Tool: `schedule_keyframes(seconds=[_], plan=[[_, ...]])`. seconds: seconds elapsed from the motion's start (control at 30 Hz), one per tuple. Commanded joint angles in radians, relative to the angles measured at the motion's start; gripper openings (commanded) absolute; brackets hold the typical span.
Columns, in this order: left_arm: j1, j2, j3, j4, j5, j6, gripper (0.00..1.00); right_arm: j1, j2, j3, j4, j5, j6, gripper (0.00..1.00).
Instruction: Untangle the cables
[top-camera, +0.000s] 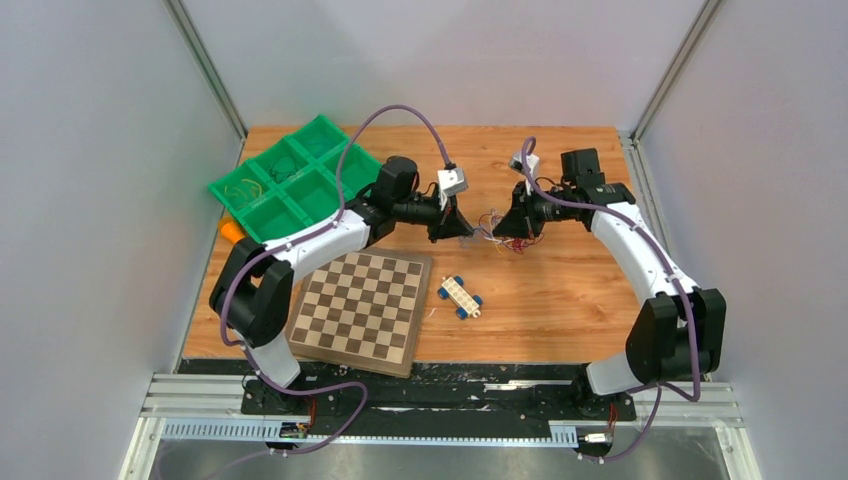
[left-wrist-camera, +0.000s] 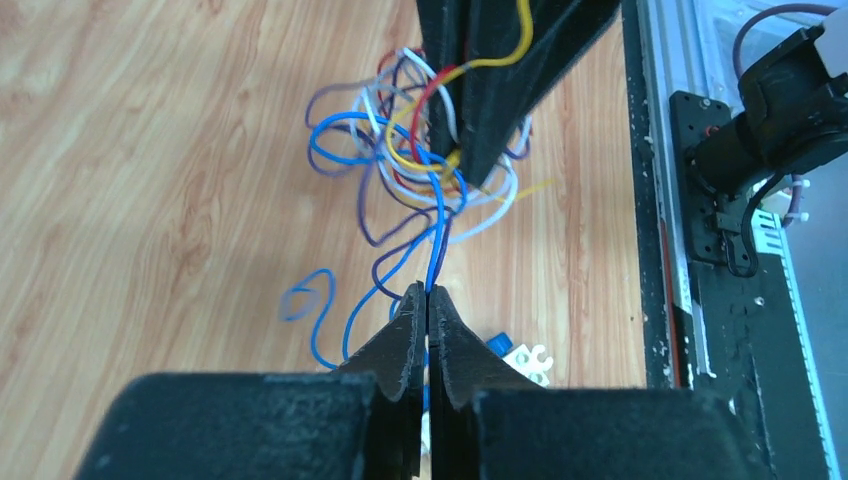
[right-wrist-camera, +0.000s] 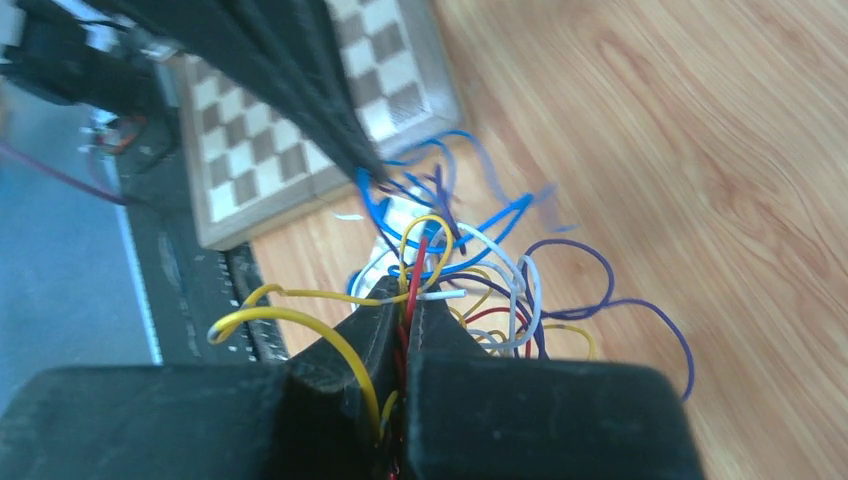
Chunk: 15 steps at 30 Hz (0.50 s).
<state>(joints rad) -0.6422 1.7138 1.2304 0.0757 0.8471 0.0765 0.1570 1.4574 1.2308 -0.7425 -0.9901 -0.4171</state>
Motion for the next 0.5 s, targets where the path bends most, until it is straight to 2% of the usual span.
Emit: schedule_keyframes(seconds=[0.0, 0.07, 0.23, 0.47], plan=[[0.0, -0.097, 0.046, -0.142, -0.043, 0.024, 0.0, 0.003, 0.052, -0.022, 0.04, 0.24, -0.046, 0.0], [0.022, -0.132, 0.061, -0.189, -0.029, 0.007, 0.0, 0.001, 0.087, -0.029, 0.057, 0.322, -0.064, 0.0], [0.08, -0.227, 0.091, -0.204, -0.023, -0.069, 0.0, -0.005, 0.172, -0.042, 0.099, 0.394, -0.073, 0.0], [0.159, -0.252, 0.222, -0.298, -0.011, -0.092, 0.0, -0.01, 0.291, -0.046, 0.149, 0.542, -0.097, 0.0]])
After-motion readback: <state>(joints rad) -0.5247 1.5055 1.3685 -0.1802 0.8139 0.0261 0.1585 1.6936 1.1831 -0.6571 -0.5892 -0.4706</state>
